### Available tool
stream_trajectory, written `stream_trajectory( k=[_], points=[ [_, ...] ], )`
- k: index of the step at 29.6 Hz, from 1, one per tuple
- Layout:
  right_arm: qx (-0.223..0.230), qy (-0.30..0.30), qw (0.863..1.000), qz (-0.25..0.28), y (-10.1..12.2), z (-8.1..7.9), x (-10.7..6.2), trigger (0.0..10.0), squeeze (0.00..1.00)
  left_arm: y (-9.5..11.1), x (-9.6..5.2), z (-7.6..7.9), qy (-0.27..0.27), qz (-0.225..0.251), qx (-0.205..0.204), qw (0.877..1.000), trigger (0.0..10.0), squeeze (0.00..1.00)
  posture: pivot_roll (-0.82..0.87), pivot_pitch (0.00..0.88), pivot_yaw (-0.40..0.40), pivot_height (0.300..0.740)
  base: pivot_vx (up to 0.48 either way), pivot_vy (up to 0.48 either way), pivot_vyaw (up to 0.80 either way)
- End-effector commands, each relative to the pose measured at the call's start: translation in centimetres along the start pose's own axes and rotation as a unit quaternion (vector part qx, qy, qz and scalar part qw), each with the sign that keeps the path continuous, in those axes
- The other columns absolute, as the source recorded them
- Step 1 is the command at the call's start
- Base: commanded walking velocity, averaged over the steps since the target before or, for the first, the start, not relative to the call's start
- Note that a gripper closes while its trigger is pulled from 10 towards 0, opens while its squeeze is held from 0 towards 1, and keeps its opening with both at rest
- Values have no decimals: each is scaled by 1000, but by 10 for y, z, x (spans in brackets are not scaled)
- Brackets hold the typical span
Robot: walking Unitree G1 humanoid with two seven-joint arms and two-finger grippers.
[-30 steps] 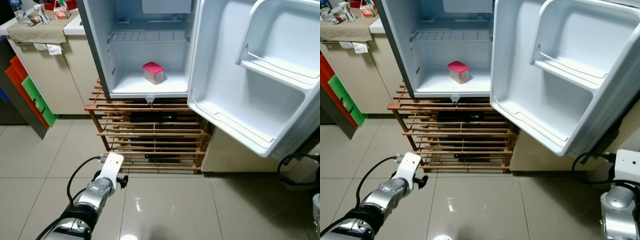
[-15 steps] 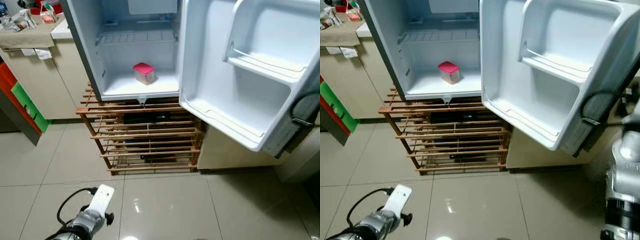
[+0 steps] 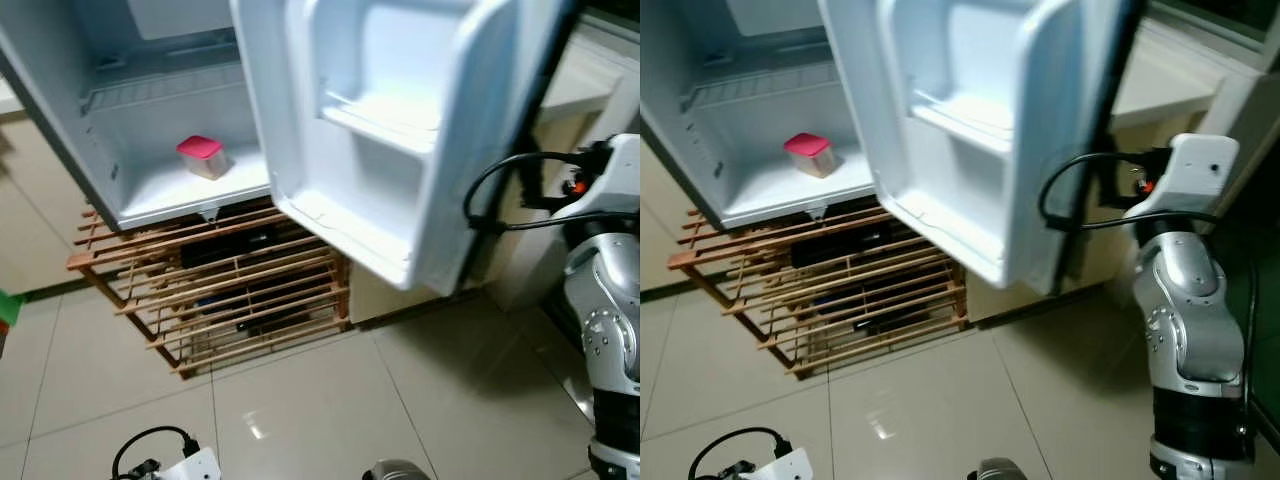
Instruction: Restocking fridge
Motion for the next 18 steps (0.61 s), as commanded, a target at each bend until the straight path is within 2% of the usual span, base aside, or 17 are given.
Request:
stream_trajectory(
  k=[1,2,4,8,18],
  points=[
    [34,193,977,-81,-21,-69,-23,10000,0,1,0,8,-25,3,13,1000,10000,0,-231,0,83,740,0,0,0],
    [45,225,968,-107,-29,-74,-36,10000,0,4,0,11,-35,6,17,999,10000,0,-231,0,83,740,0,0,0],
    [68,242,961,-119,-31,-74,-45,10000,0,8,0,13,-41,11,25,999,10000,0,-230,0,80,740,0,0,0],
    [96,242,959,-114,-22,-64,-49,10000,0,19,-1,8,-31,23,31,999,10000,0,-232,0,78,740,0,0,0],
    [96,242,959,-114,-22,-64,-49,10000,0,19,-1,8,-31,23,31,999,10000,0,-232,0,78,740,0,0,0]
  ],
)
Point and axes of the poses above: a point about 5 cm out from each wrist's last joint towards the gripper, its own x axis pointing out of the wrist towards the gripper, its own y axis along the axis of the wrist's last joint, z = x × y, the point moved 5 cm from there along x, pointing out of the wrist towards the gripper, and after that the axes turned 12 degrees about x, right-handed, at the moved point
